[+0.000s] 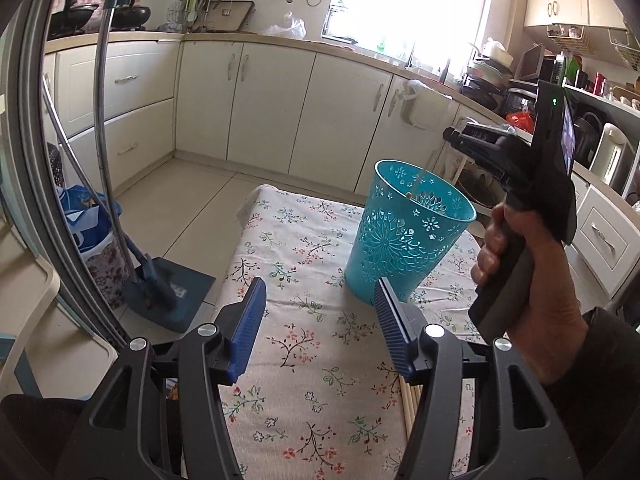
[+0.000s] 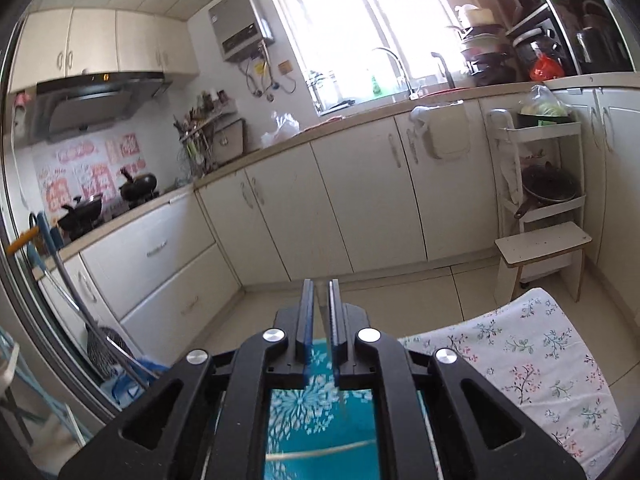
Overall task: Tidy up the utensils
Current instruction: 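Open the right gripper to drop the stick into the teal basket, then move the right gripper back toward the stick bundle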
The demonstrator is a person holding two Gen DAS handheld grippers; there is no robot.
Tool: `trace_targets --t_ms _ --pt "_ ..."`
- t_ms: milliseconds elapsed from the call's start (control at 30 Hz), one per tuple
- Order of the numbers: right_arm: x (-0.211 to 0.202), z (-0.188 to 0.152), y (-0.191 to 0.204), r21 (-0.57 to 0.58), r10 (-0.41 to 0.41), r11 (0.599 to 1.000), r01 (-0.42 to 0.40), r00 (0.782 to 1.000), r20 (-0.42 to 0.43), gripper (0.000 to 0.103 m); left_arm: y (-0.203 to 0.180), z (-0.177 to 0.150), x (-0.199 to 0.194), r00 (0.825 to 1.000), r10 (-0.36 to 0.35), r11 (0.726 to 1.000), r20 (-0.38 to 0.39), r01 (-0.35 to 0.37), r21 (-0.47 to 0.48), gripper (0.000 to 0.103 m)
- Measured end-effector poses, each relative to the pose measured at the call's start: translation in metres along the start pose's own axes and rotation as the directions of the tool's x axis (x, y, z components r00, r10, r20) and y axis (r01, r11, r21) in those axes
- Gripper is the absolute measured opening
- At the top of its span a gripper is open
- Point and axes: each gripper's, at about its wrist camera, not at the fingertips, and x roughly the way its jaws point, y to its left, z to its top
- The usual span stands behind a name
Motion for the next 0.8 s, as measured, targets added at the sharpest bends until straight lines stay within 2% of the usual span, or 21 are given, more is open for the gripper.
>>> trace_targets --t_ms 67,167,233,300,333,467,633,800 --pt "-0.005 -0.005 0.0 -0.017 -0.01 1.0 0.01 1.0 -0.019 0.03 0.001 -0.001 -0.005 1.0 -0.003 1.0 0.007 0.003 -0.004 0.055" --pt "-0.021 -0.007 0.003 -0.041 -0.013 0.999 0.012 0.999 -0.031 0.032 0.003 -0.004 -0.016 1.0 -0.009 1.0 0.016 0.01 -0.013 0.058" --pt "-0.04 -0.006 0.004 -0.05 -0.013 0.999 0.012 1.0 -0.016 0.039 0.004 -0.005 -0.021 1.0 -0.012 1.0 0.017 0.012 -0.016 0.059" --pt "-0.064 -0.004 0.002 -0.054 -0.016 0.998 0.016 1.0 0.001 0.052 0.004 -0.007 -0.024 1.0 -0.013 1.0 0.015 0.013 -0.017 0.06" --pt "-0.074 -0.004 0.002 -0.057 -0.017 0.998 0.017 1.0 0.0 0.054 0.003 -0.007 -0.026 1.0 -0.013 1.0 0.012 0.013 -0.017 0.06" --pt "-0.106 -0.016 -0.004 -0.069 -0.053 0.996 0.048 0.996 -0.069 0.075 0.001 -0.011 -0.033 1.0 -0.019 1.0 0.003 0.02 -0.022 0.066" --pt "-0.129 -0.061 -0.013 -0.089 -0.113 0.991 0.095 0.967 -0.227 0.08 -0.005 -0.019 -0.043 1.0 -0.027 1.0 -0.009 0.027 -0.001 0.071" --pt "-0.14 -0.115 -0.019 -0.111 -0.165 0.985 0.134 0.919 -0.359 0.081 -0.006 -0.028 -0.051 0.999 -0.037 0.999 -0.027 0.037 0.006 0.077"
